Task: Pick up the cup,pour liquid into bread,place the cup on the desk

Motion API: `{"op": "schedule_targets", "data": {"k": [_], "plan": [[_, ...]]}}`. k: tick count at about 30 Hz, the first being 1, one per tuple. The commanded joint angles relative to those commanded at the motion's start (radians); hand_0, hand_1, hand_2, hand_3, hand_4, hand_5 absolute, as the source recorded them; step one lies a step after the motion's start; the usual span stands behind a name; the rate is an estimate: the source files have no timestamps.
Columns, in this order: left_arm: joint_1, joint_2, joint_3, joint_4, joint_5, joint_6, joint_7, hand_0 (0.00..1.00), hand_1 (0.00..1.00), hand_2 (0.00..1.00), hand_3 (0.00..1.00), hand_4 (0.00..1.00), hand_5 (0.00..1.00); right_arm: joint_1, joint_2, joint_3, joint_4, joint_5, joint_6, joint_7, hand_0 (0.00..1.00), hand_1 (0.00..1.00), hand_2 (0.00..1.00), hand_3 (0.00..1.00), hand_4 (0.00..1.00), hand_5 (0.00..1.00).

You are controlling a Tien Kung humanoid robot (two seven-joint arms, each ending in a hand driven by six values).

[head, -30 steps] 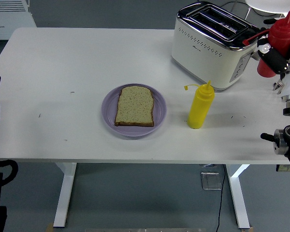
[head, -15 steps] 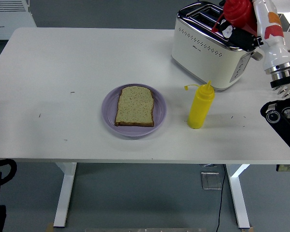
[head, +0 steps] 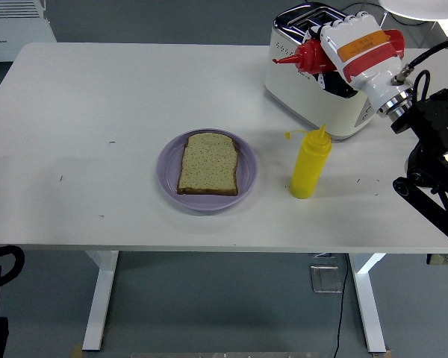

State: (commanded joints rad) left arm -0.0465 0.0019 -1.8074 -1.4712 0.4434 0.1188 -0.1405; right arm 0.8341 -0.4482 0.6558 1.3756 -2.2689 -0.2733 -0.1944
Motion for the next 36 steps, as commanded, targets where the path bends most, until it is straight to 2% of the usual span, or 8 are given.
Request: {"op": "schedule_targets", "data": {"k": [4, 9, 13, 24, 31, 34, 36], "plan": [[-0.001, -0.001, 0.001, 0.000, 0.000, 0.000, 0.000, 0.806, 0.740, 0.728, 0.716, 0.491, 0.998, 0.066, -0.025, -0.131, 0.018, 0.000, 0.090, -0.067, 0.189, 0.304, 0.417, 0.499, 0.504, 0.122], [-0.001, 0.001, -0.003, 0.000, 0.000, 0.000, 0.000, 0.806, 0.741, 0.728, 0.715, 0.491, 0.998, 0.112, -0.036, -0.183, 0.029, 0.000, 0.138, -0.100, 0.199, 0.308, 0.418, 0.502, 0.494, 0.119], [0.001, 0.001, -0.004, 0.001, 0.000, 0.000, -0.001, 0.806, 0.741, 0.728, 0.715, 0.491, 0.998, 0.124, -0.033, -0.176, 0.037, 0.000, 0.110, -0.116, 0.211, 0.308, 0.421, 0.504, 0.484, 0.114], [0.002, 0.002, -0.005, 0.001, 0.000, 0.000, -0.001, 0.806, 0.740, 0.728, 0.716, 0.491, 0.998, 0.141, -0.014, -0.142, 0.073, 0.000, 0.081, -0.123, 0.224, 0.319, 0.425, 0.505, 0.451, 0.090], [0.003, 0.001, -0.001, 0.001, 0.000, -0.001, -0.001, 0.806, 0.740, 0.728, 0.716, 0.491, 0.998, 0.171, 0.013, -0.279, 0.034, 0.000, 0.081, -0.075, 0.246, 0.334, 0.428, 0.507, 0.431, 0.074], [0.004, 0.001, -0.001, 0.000, 0.001, -0.001, -0.001, 0.806, 0.740, 0.728, 0.716, 0.491, 0.998, 0.162, 0.025, -0.277, 0.020, 0.000, 0.082, -0.064, 0.246, 0.334, 0.428, 0.507, 0.431, 0.074], [0.005, 0.001, -0.001, 0.000, 0.001, 0.000, -0.001, 0.806, 0.740, 0.728, 0.716, 0.491, 0.998, 0.145, 0.036, -0.228, 0.017, 0.000, 0.071, -0.073, 0.256, 0.335, 0.428, 0.506, 0.420, 0.067]]}}
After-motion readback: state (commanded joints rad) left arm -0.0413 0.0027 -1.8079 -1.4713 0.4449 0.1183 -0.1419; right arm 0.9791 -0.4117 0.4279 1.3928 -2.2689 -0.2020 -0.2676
